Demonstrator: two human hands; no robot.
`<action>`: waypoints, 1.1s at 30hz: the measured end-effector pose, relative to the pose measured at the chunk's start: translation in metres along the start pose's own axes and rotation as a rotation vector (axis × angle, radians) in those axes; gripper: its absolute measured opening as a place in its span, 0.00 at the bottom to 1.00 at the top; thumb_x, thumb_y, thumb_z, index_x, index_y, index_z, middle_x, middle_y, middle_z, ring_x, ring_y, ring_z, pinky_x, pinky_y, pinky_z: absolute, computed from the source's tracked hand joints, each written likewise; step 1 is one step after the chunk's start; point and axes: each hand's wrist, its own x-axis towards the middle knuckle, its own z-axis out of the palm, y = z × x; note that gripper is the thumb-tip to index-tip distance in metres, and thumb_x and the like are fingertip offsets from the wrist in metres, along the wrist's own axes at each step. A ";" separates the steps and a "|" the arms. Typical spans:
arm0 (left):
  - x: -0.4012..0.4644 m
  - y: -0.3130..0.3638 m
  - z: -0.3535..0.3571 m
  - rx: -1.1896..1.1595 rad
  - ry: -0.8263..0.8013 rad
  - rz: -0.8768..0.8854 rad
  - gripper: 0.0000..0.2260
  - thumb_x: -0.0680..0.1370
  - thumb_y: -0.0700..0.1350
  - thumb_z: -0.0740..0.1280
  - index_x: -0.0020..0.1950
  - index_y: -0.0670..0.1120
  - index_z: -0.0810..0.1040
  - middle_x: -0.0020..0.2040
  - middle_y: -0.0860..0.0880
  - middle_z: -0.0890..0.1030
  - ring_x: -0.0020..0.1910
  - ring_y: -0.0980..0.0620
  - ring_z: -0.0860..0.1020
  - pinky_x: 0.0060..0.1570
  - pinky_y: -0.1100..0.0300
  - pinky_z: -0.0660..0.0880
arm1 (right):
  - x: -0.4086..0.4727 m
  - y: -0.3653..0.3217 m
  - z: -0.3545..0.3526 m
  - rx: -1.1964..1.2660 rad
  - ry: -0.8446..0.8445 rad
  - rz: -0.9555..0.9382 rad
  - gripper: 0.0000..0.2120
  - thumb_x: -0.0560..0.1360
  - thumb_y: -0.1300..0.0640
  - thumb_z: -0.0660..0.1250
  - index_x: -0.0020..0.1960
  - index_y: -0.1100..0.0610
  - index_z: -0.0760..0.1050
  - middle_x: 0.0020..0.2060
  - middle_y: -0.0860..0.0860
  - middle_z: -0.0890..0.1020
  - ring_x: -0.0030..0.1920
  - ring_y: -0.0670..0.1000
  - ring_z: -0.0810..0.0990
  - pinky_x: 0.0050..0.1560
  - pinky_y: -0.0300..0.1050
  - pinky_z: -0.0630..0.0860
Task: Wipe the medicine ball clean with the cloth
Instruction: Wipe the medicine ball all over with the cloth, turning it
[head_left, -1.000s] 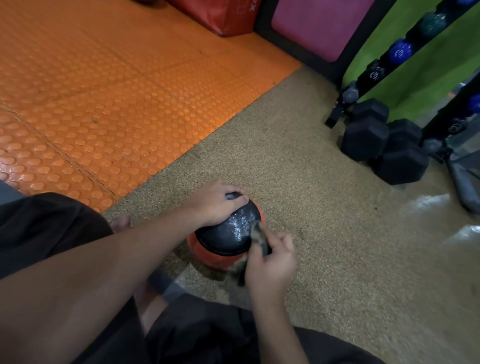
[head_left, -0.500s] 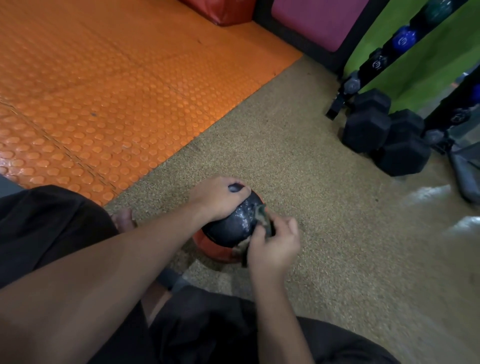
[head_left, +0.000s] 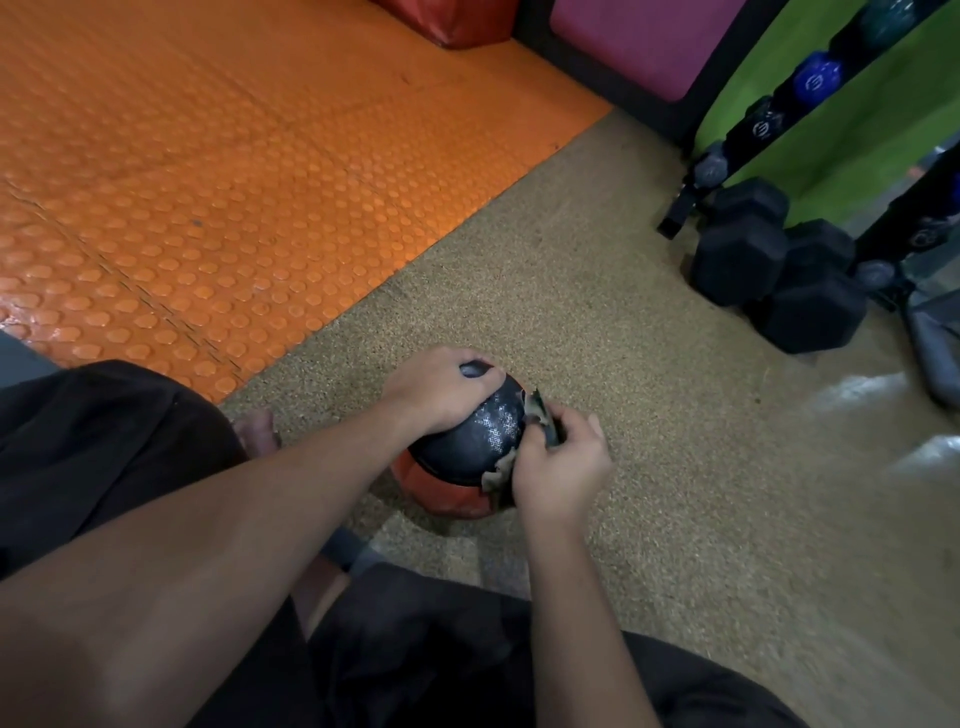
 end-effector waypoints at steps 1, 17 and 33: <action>0.001 -0.001 -0.002 -0.017 -0.011 -0.011 0.19 0.76 0.69 0.64 0.63 0.67 0.82 0.72 0.56 0.79 0.68 0.46 0.78 0.61 0.52 0.75 | -0.004 -0.002 0.001 0.009 -0.004 -0.005 0.12 0.72 0.68 0.70 0.54 0.60 0.85 0.47 0.53 0.80 0.46 0.53 0.81 0.48 0.35 0.74; 0.007 0.002 -0.004 0.037 -0.064 0.016 0.22 0.73 0.71 0.64 0.63 0.67 0.82 0.72 0.56 0.78 0.69 0.45 0.77 0.68 0.49 0.74 | -0.057 -0.009 -0.013 0.028 -0.060 -0.110 0.15 0.69 0.64 0.68 0.54 0.58 0.85 0.45 0.50 0.77 0.44 0.47 0.78 0.46 0.38 0.74; 0.006 -0.003 -0.008 0.044 -0.136 0.090 0.22 0.74 0.72 0.63 0.64 0.67 0.82 0.73 0.60 0.77 0.72 0.48 0.74 0.70 0.48 0.70 | -0.048 0.020 -0.042 0.103 -0.232 -0.017 0.07 0.74 0.63 0.75 0.50 0.55 0.87 0.43 0.50 0.81 0.45 0.43 0.81 0.50 0.34 0.75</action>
